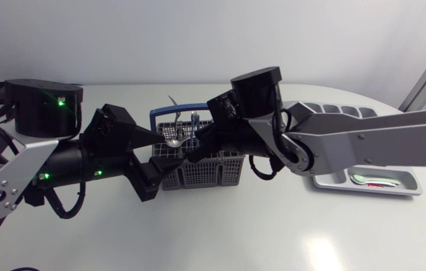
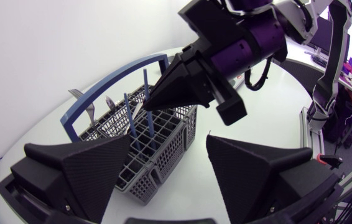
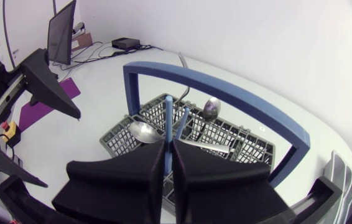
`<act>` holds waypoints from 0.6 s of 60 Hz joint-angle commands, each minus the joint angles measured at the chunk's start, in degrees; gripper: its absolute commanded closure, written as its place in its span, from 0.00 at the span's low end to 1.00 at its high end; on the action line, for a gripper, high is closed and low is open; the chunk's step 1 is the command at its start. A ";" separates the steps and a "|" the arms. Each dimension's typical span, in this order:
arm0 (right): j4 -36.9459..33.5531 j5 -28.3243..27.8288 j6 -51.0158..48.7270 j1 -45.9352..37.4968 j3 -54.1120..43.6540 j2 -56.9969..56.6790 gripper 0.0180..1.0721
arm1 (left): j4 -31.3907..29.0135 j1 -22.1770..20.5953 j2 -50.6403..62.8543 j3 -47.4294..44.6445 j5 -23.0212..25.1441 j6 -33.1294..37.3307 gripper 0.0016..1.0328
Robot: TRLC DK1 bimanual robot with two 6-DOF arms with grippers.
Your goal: Unload the cutlery basket into the drawer organizer.
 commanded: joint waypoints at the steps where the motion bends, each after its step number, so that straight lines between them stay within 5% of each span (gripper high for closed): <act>1: 1.15 1.05 -1.22 1.04 -1.79 -3.39 0.94 | 1.30 -0.36 1.27 -1.02 0.24 -0.96 0.13; 17: -3.69 -0.45 -2.54 -0.63 0.67 -10.43 0.94 | 1.74 -0.36 3.03 0.30 0.15 -0.96 0.13; 36: -21.09 -4.84 -5.35 -6.69 5.77 -22.38 0.94 | 1.74 -1.15 4.96 3.46 -0.03 -1.22 0.13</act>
